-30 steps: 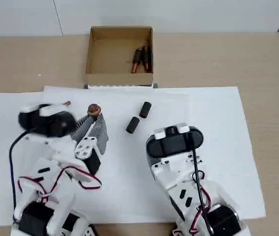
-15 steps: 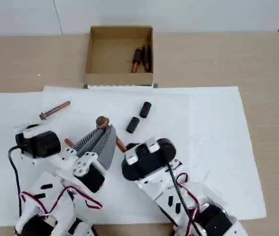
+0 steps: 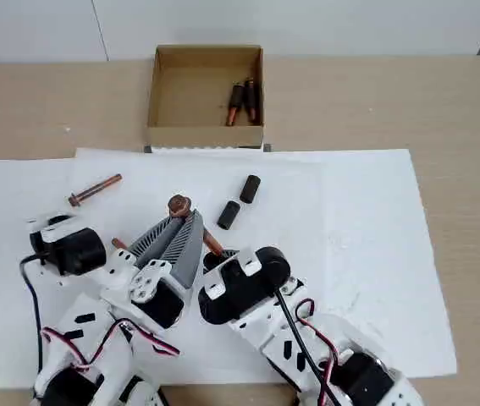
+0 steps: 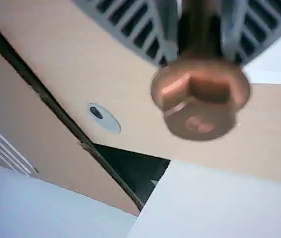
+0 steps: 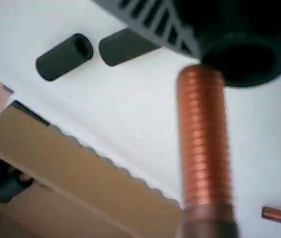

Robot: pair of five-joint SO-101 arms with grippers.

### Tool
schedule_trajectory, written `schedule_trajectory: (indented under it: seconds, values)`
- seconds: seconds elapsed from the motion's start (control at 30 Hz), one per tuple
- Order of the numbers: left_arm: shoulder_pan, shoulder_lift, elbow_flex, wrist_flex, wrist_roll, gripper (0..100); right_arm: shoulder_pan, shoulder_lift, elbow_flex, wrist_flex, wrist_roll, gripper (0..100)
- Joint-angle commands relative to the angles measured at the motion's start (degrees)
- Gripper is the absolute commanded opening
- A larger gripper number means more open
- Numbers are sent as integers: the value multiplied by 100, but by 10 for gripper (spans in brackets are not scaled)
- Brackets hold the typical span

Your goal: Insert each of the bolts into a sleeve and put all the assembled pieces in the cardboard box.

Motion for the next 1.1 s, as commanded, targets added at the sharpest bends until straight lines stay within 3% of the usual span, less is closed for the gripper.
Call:
schedule_trajectory:
  seconds: [0.0,0.63,0.83,1.07]
  values:
    - [9,-53,-31,-193,-97,5,-101,13,-44,-145,62,3]
    - [35,-53,-13,-193,-360,5,233,13,-35,-189,62,3]
    - [457,-53,-13,18,-360,5,251,13,-35,-189,70,3]
    - [448,-53,-13,105,-378,5,268,13,-35,-163,70,3]
